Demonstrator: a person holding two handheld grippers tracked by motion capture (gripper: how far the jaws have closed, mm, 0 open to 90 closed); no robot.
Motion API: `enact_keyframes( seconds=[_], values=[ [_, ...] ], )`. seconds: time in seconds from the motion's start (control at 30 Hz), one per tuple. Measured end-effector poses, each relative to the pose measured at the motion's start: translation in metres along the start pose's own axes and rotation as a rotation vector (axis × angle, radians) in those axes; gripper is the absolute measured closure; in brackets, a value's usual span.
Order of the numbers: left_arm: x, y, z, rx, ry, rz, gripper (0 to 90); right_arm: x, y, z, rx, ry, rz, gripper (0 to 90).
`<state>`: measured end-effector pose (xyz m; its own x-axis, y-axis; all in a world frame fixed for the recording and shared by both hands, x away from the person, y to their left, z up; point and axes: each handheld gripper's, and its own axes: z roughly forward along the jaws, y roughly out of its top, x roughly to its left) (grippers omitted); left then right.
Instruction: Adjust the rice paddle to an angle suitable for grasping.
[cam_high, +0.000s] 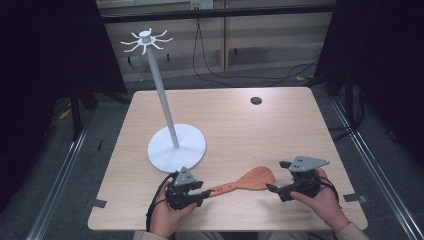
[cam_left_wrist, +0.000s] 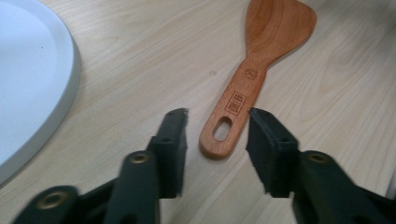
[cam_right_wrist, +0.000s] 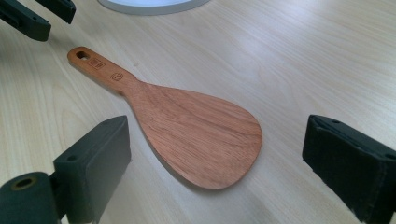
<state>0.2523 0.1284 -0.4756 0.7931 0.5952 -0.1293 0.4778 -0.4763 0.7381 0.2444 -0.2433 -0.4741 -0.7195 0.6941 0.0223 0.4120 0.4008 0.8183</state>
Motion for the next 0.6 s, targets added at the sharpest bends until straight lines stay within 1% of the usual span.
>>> enact_keyframes(
  seconds=[0.03,0.07,0.1,0.17,0.2,0.23,0.27,0.3,0.33,0.37,0.43,0.47,0.5,0.53,0.57,0.6],
  values=[
    [0.0,0.0,0.0,0.004,0.002,-0.001,59.0,0.0,0.0,0.0,0.0,0.0,0.0,9.3],
    [0.002,-0.001,0.0,0.021,-0.003,-0.002,69.2,0.0,0.0,0.001,0.0,0.005,-0.003,10.0],
    [0.003,-0.002,0.0,0.022,-0.008,-0.017,73.2,-0.001,0.0,0.001,-0.001,0.009,0.0,10.0],
    [0.005,-0.005,0.001,0.053,-0.019,-0.03,80.9,-0.001,0.0,0.001,0.0,0.001,0.001,9.9],
    [0.004,-0.006,0.002,0.065,-0.016,-0.041,84.0,-0.001,0.0,0.001,0.0,0.003,0.002,9.9],
    [0.005,-0.007,0.003,0.079,-0.022,-0.034,86.0,-0.001,0.0,0.001,-0.001,0.005,0.002,9.8],
    [0.005,-0.007,0.003,0.079,-0.022,-0.034,87.0,-0.001,0.001,0.001,-0.001,0.003,0.0,9.7],
    [0.005,-0.008,0.004,0.084,-0.031,-0.044,87.0,-0.001,0.001,0.001,-0.001,0.003,0.0,9.7],
    [0.004,-0.009,0.007,0.09,-0.024,-0.046,87.9,-0.001,0.001,0.001,-0.004,0.006,0.001,9.3],
    [0.003,-0.009,0.009,0.111,-0.028,-0.045,88.0,-0.001,0.001,0.001,-0.004,0.005,0.001,9.2],
    [0.003,-0.011,0.014,0.124,-0.027,-0.039,88.0,-0.001,0.0,0.001,-0.004,0.005,-0.001,9.1],
    [0.003,-0.011,0.016,0.108,-0.032,-0.047,88.6,-0.001,0.0,0.0,-0.005,0.003,0.0,9.0],
    [0.003,-0.009,0.017,0.11,-0.033,-0.043,88.6,-0.001,0.0,-0.001,-0.004,0.001,0.005,8.9],
    [0.003,-0.008,0.019,0.105,-0.024,-0.036,88.6,-0.002,0.0,-0.002,-0.008,-0.004,0.006,8.9],
    [0.002,-0.007,0.02,0.105,-0.019,-0.04,88.6,-0.002,-0.001,-0.003,-0.009,-0.003,0.009,8.8],
    [0.003,-0.007,0.022,0.097,-0.024,-0.043,88.6,-0.003,-0.001,-0.004,-0.008,-0.01,0.012,8.8]
  ],
)
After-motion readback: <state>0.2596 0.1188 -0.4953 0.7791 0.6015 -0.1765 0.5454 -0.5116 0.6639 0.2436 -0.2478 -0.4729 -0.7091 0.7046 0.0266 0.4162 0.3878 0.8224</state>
